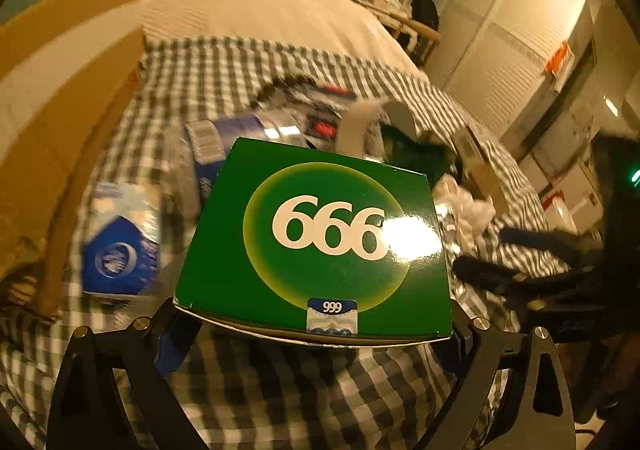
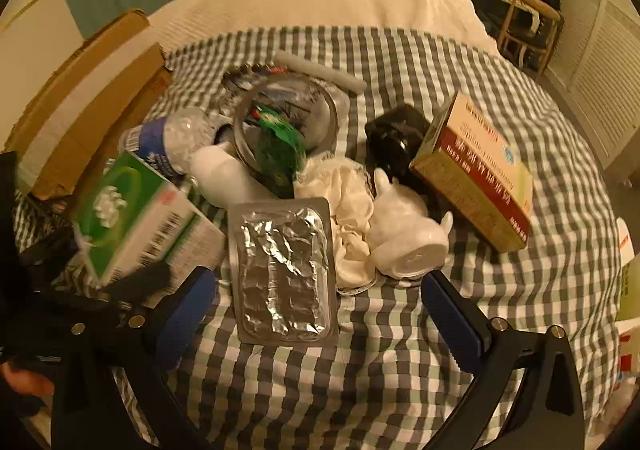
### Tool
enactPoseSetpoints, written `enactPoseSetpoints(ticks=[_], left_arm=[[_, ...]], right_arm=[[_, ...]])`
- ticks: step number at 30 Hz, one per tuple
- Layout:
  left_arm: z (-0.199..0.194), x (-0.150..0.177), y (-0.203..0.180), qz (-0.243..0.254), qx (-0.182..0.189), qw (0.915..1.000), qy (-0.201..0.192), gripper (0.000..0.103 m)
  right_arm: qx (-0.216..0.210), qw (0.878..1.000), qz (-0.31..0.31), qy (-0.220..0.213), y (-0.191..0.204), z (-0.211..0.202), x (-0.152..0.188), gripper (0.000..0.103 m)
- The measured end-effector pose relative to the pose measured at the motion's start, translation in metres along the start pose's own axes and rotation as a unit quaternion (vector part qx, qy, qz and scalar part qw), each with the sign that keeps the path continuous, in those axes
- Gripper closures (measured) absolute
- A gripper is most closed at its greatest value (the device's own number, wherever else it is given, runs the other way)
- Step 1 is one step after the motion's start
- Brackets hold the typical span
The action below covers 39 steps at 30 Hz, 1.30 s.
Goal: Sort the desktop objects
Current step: 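Grasp the foil blister pack with the right tool while the left holds the green box, then carry both items over the cardboard box and open both tools to drop them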
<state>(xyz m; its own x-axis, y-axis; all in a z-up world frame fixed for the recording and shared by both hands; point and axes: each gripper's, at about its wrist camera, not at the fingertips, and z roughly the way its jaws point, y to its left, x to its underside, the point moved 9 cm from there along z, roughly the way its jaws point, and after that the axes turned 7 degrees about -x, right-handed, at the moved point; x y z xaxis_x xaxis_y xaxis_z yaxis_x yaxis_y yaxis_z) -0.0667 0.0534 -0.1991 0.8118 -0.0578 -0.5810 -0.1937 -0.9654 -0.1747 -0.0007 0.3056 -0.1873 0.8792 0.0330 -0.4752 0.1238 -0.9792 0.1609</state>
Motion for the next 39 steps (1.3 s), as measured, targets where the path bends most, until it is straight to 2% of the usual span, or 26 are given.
enactPoseSetpoints(ticks=[7,13,15,19,28,35,39], left_arm=[[-0.019,-0.023,0.004,0.014,-0.013,0.999,-0.04,0.006],[-0.023,-0.025,0.009,0.014,-0.023,0.999,-0.036,0.006],[-0.027,-0.026,0.011,0.014,-0.025,0.9989,-0.037,0.006],[-0.035,-0.026,0.013,0.017,-0.034,0.9985,-0.04,0.006],[-0.054,-0.028,0.007,0.027,-0.054,0.9969,-0.052,0.006],[-0.08,-0.04,0.004,0.046,-0.076,0.9924,-0.085,0.006],[-0.094,-0.051,0.008,0.035,-0.077,0.9913,-0.101,0.006]], right_arm=[[0.002,0.999,0.004,0.035,0.005,0.023,0.011,0.005],[0.013,0.998,-0.027,0.052,0.025,0.035,0.014,0.006],[0.022,0.998,-0.032,0.057,0.027,0.039,0.014,0.015],[0.034,0.997,-0.02,0.073,0.022,0.046,0.015,0.039],[0.03,0.997,0.007,0.064,0.013,0.022,0.02,0.039],[0.018,0.999,-0.026,0.026,0.02,-0.017,0.007,0.039],[-0.005,1.0,-0.01,0.01,0.021,-0.036,0.004,0.039]])
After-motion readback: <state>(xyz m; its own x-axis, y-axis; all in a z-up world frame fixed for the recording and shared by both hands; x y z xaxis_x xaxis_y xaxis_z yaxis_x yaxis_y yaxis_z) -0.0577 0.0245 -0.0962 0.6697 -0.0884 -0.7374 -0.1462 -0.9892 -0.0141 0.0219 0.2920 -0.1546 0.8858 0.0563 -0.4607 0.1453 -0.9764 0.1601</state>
